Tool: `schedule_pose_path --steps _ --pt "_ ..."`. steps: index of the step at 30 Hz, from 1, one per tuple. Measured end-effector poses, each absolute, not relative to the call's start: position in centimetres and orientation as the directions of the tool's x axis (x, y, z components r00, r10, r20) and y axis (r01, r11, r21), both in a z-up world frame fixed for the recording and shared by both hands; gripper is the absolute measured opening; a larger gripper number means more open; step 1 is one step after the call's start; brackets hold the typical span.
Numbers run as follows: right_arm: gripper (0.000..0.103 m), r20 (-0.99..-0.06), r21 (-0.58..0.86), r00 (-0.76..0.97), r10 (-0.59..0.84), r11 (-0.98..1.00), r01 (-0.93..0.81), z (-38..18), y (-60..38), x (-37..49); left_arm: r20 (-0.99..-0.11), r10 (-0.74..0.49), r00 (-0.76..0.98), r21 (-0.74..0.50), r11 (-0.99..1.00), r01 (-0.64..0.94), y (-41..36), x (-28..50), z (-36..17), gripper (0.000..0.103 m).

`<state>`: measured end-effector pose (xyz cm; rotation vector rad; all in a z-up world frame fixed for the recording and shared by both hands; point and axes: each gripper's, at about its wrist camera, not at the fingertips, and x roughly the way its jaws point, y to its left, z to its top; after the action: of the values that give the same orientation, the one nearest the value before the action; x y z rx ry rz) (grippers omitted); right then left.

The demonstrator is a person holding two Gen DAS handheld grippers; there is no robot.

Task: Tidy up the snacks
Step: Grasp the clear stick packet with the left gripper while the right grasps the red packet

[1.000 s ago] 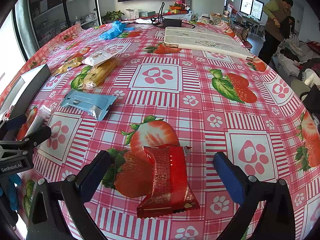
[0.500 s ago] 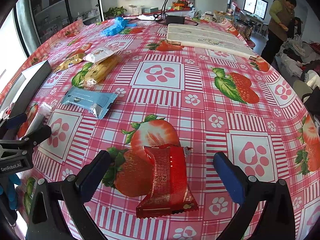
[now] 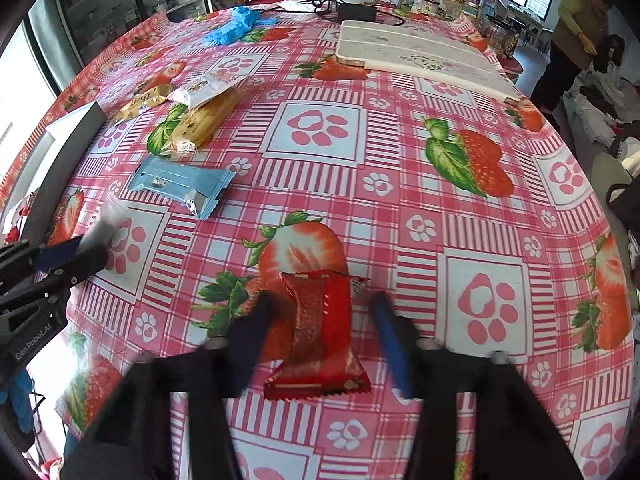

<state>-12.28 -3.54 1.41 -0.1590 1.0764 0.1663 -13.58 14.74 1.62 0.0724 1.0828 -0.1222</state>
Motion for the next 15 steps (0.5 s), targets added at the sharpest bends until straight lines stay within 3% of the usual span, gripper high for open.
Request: schedule_pose_path --steps 2,9,15 --pt "0.030 -0.885 -0.021 0.459 0.077 0.979 -0.203 1.5 -4.0 -12.4 -0.886 -0.091 0.455 -0.033 0.991 0.132 14.9 -13.7 1.7 0.018" --pt "0.030 -0.881 0.158 0.422 0.216 0.973 -0.168 1.9 -5.4 -13.3 -0.866 -0.164 0.472 -0.121 0.985 0.119 16.9 -15.5 3.2 0.017" --pt "0.030 -0.864 0.220 0.422 0.276 0.959 -0.176 3.0 -5.0 -13.9 -0.842 -0.180 0.508 -0.147 0.983 0.105 18.6 -16.4 5.5 0.017"
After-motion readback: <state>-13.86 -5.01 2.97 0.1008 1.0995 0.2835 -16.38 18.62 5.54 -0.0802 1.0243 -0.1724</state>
